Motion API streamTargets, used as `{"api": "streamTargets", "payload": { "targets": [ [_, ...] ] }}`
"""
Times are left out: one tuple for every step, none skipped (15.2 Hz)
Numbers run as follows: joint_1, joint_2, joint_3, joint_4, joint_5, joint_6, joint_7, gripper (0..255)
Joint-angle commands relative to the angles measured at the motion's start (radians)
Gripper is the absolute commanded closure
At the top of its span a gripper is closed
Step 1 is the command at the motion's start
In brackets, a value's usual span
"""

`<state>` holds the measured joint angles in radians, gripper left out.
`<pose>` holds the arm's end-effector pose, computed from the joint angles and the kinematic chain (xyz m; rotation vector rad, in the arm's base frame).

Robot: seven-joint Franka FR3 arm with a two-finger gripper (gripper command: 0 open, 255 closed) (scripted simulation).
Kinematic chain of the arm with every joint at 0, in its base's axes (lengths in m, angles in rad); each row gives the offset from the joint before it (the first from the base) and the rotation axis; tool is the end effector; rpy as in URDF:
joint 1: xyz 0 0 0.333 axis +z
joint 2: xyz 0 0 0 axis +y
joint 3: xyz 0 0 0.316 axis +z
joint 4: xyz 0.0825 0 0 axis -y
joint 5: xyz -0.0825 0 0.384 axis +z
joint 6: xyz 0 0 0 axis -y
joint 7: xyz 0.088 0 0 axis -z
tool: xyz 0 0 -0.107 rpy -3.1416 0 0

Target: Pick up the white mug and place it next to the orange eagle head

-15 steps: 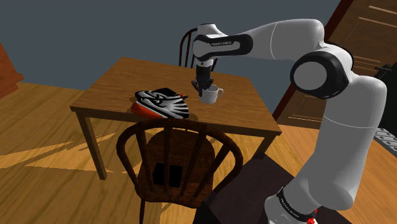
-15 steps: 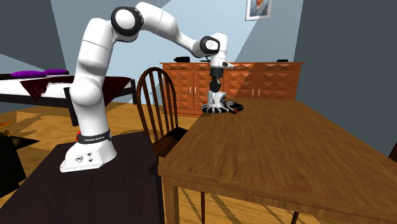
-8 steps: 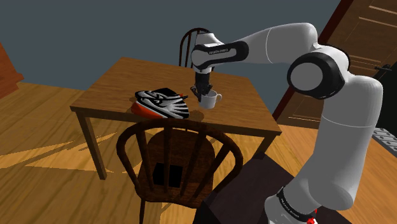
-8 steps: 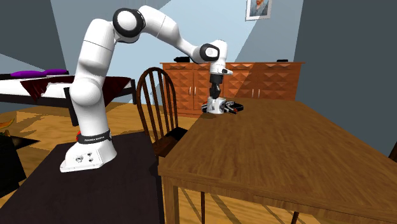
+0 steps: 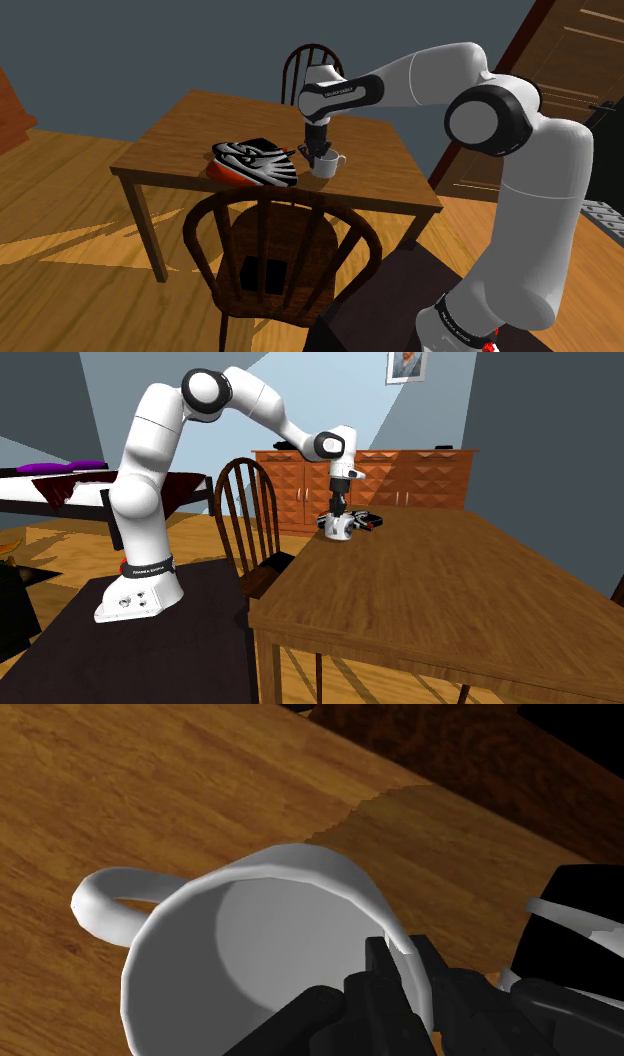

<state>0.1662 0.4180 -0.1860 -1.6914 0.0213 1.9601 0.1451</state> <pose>0.6467 -0.0002 0.3473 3.0582 -0.2515 -0.2124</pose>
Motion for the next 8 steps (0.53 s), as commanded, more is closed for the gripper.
{"api": "streamTargets", "payload": {
  "targets": [
    [0.000, 0.002, 0.000, 0.000, 0.000, 0.002, 0.000, 255],
    [0.000, 0.002, 0.000, 0.000, 0.000, 0.002, 0.000, 255],
    [0.000, 0.002, 0.000, 0.000, 0.000, 0.002, 0.000, 255],
    [0.000, 0.002, 0.000, 0.000, 0.000, 0.002, 0.000, 255],
    [0.000, 0.002, 0.000, 0.000, 0.000, 0.002, 0.000, 255],
    [0.000, 0.002, 0.000, 0.000, 0.000, 0.002, 0.000, 0],
    [0.000, 0.002, 0.000, 0.000, 0.000, 0.003, 0.000, 0],
    [0.000, 0.002, 0.000, 0.000, 0.000, 0.003, 0.000, 0]
  ]
}}
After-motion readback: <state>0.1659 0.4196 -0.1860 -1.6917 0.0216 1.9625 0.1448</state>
